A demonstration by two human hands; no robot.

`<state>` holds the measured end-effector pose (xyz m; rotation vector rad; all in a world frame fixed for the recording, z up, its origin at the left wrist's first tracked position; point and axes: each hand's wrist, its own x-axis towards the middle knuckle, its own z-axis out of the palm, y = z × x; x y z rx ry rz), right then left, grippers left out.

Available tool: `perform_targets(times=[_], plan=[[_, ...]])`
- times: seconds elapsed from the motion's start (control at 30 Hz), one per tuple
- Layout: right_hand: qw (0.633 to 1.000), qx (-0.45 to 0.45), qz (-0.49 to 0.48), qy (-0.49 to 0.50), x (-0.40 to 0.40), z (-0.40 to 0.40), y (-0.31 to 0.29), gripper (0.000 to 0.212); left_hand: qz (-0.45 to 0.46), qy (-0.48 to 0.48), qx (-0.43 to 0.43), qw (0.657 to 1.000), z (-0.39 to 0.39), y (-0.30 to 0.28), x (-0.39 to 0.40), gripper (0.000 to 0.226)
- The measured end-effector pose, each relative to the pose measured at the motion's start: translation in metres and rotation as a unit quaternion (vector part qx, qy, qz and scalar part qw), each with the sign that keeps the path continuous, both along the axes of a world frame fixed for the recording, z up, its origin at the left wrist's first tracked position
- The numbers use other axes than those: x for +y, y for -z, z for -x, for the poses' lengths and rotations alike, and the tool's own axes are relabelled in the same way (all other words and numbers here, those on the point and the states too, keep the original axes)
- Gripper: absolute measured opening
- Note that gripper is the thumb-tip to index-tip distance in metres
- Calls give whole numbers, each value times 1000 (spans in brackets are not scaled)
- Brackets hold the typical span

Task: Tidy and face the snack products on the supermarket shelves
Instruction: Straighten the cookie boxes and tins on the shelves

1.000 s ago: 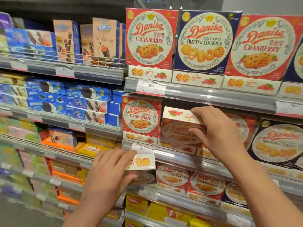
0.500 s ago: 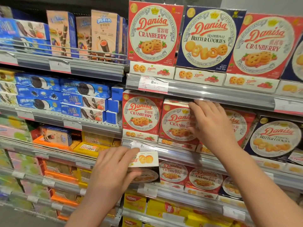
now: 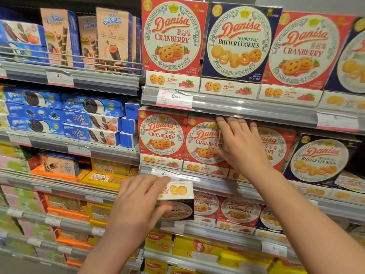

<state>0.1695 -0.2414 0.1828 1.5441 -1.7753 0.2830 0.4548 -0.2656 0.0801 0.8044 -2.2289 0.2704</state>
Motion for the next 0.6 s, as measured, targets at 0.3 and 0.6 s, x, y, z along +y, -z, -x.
perform_targets(times=[0.3, 0.6], plan=[[841, -480, -51, -243, 115, -11, 55, 57, 13, 49, -17, 999, 56, -13, 17, 69], [843, -509, -10, -173, 165, 37, 84, 57, -52, 161, -29, 985, 134, -40, 58, 61]])
